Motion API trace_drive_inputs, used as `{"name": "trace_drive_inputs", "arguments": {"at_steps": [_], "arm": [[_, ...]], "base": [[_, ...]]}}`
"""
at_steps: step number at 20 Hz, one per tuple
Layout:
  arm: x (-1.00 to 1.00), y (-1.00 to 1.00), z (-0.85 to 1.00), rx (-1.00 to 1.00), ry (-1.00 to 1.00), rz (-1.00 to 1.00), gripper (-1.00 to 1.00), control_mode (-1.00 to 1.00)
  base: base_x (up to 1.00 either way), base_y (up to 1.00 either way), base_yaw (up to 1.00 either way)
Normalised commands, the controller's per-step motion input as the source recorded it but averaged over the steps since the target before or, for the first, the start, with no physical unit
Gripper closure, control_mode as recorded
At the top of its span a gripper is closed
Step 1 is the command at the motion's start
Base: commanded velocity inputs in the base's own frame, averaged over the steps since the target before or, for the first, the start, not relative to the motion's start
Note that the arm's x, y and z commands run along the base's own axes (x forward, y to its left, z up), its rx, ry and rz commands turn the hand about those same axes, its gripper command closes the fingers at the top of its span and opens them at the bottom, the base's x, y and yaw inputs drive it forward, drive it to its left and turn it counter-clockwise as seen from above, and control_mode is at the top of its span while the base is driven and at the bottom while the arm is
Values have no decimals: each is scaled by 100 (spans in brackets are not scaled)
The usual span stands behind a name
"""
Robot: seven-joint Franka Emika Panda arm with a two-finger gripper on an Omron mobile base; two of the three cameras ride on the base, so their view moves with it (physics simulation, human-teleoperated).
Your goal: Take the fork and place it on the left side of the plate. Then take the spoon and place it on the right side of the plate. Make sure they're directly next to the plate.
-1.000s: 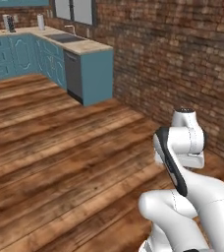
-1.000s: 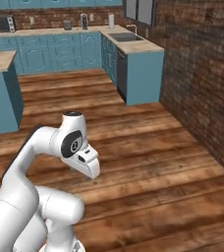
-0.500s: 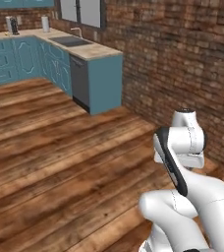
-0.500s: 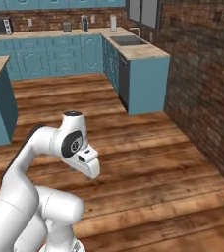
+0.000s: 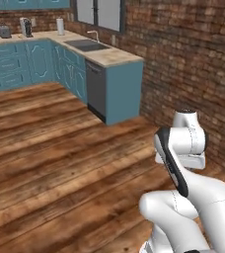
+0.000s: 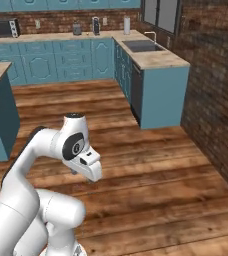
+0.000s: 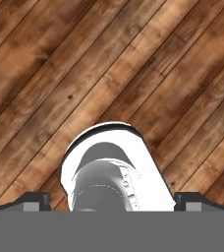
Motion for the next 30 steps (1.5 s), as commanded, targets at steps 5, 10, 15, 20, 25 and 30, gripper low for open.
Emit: {"name": "trace_drive_inputs", "arguments": {"at_steps": [5, 10, 15, 20, 25, 30], "arm": [[0, 0, 0, 0, 0, 0, -100, 100], [0, 0, 0, 0, 0, 0, -100, 100], [0, 0, 0, 0, 0, 0, -100, 100], [0, 0, 0, 0, 0, 0, -100, 100], [0, 0, 0, 0, 0, 0, -100, 100], [0, 0, 0, 0, 0, 0, -100, 100]], "base": [[100, 0, 11], [100, 0, 14], [100, 1, 11], [100, 0, 8], [100, 0, 3], [100, -1, 4]]}}
